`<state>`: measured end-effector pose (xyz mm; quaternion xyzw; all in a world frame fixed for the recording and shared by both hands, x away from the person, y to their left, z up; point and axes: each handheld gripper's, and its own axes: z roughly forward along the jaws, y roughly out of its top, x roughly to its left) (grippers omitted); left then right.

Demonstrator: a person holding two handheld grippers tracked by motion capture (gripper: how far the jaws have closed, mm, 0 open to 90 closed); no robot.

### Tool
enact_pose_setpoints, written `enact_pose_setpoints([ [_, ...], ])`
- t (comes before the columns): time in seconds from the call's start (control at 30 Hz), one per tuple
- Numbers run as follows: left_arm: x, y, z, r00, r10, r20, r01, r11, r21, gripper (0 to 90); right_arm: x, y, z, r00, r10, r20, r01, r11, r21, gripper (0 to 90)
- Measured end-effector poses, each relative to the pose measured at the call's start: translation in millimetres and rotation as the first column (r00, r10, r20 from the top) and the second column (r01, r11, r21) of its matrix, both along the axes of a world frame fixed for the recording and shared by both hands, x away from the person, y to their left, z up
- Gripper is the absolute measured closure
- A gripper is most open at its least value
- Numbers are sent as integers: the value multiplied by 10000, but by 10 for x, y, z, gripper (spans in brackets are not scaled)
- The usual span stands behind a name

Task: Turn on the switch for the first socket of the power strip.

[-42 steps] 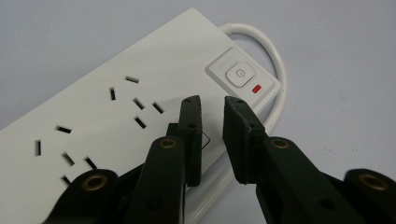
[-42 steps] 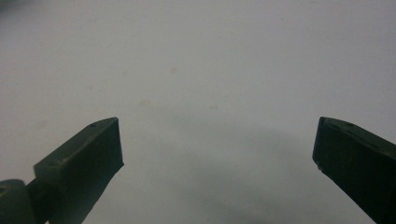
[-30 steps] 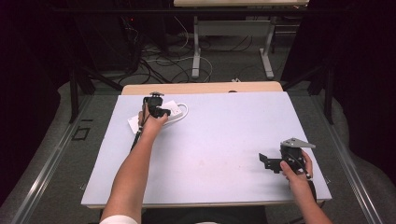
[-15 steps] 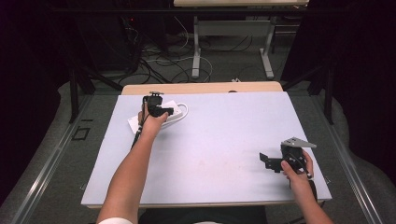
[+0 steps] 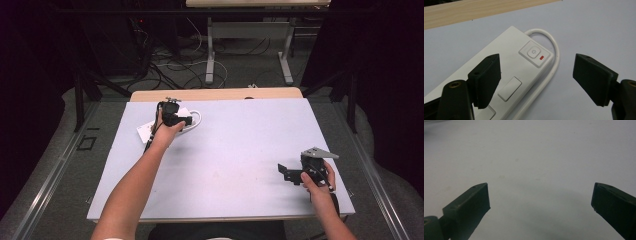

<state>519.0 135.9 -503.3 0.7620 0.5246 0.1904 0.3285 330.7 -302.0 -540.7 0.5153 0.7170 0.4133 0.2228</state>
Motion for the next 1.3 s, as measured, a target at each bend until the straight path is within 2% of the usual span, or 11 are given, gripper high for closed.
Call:
enact_pose_setpoints([
  [0.23, -60, -25, 64, 9987, -500, 37, 499, 9985, 204, 212, 3, 0, -1, 10000, 16, 42, -15, 10000, -95, 11],
  [0.3, -90, -39, 80, 9988, -486, 50, 485, 9985, 262, 190, 3, 7, -2, 9999, -30, 101, 31, 10000, -90, 11],
  [0.4, -130, -41, 101, 9985, -532, 138, 531, 9986, 75, 161, 1, 8, 0, 9999, -31, 126, 33, 9999, -102, 11],
  [0.47, -156, -46, 112, 9979, -595, 237, 592, 9982, 112, 148, -1, 6, 1, 9999, -32, 123, 33, 9999, -99, 11],
  [0.53, -178, -47, 129, 9968, -740, 309, 733, 9970, 235, 78, 0, 6, 1, 9999, -36, 117, 37, 9999, -108, 11],
  [0.63, -219, -53, 157, 9954, -863, 411, 861, 9963, 71, 2, -4, 6, 8, 10000, 34, 83, -33, 9999, -129, 11],
  [0.77, -282, -60, 181, 9952, -882, 431, 894, 9956, -275, 1, -5, 9, 7, 10000, 38, 85, -37, 9999, -119, 11],
  [0.87, -328, -54, 186, 9938, -1038, 404, 1051, 9940, -306, 1, -5, 8, 8, 10000, 21, 79, -20, 9999, -123, 11],
  [0.97, -381, -59, 187, 9929, -1148, 307, 1163, 9919, -507, 1, -8, 11, 10, 10000, 17, 81, -16, 9999, -123, 11],
  [1.03, -420, -61, 186, 9929, -1179, 181, 1187, 9917, -499, 1, -8, 14, 9, 10000, 28, 81, -27, 9999, -127, 11],
  [1.3, -598, -86, 201, 9897, -1401, 311, 1417, 9883, -574, 39, -9, 15, 9, 10000, 4, 57, -3, 9999, -125, 11],
])
